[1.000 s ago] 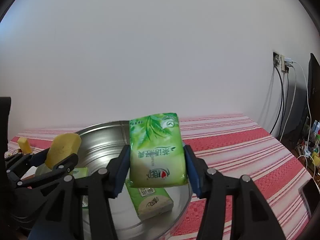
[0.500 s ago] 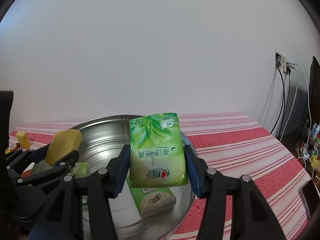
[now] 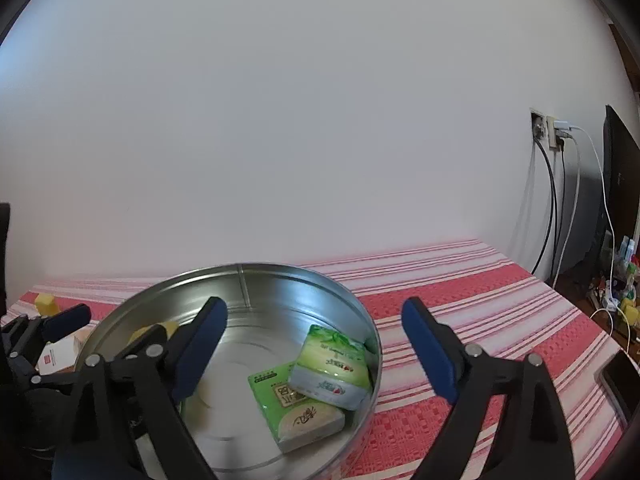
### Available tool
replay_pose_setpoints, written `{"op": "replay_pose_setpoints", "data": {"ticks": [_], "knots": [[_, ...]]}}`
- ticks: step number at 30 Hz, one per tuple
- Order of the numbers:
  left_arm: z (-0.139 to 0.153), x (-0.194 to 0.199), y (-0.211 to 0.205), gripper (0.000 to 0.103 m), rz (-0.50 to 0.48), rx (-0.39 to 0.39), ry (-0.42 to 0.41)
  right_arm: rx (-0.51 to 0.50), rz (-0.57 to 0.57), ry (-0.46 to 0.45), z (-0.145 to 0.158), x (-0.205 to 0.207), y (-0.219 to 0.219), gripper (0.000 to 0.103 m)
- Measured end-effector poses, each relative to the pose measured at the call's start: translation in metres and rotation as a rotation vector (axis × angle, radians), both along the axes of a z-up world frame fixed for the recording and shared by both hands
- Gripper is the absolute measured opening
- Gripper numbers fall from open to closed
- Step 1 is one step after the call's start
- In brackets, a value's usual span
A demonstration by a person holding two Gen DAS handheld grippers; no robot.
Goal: Organize objects
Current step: 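Lower the sponge and tissue pack into the tin and open both tools, then move both open tools back toward the white box and snack packets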
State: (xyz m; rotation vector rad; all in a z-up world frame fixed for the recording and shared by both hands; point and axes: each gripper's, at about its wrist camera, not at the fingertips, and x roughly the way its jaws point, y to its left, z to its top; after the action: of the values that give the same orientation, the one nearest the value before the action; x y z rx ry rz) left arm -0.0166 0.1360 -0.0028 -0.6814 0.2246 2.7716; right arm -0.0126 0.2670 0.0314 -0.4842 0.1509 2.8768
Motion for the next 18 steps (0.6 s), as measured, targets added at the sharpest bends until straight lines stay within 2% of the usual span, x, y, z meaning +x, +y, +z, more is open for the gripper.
{"op": "replay_pose_setpoints", "data": {"ticks": [8, 18], "knots": [[0.0, -0.005, -0.012, 0.086, 0.025, 0.037, -0.027, -0.014, -0.017, 0.039, 0.004, 0.005, 0.002, 0.098], [0.001, -0.006, -0.042, 0.086, 0.064, 0.068, 0.014, -0.027, -0.061, 0.066, 0.003, 0.007, 0.008, 0.099]]}}
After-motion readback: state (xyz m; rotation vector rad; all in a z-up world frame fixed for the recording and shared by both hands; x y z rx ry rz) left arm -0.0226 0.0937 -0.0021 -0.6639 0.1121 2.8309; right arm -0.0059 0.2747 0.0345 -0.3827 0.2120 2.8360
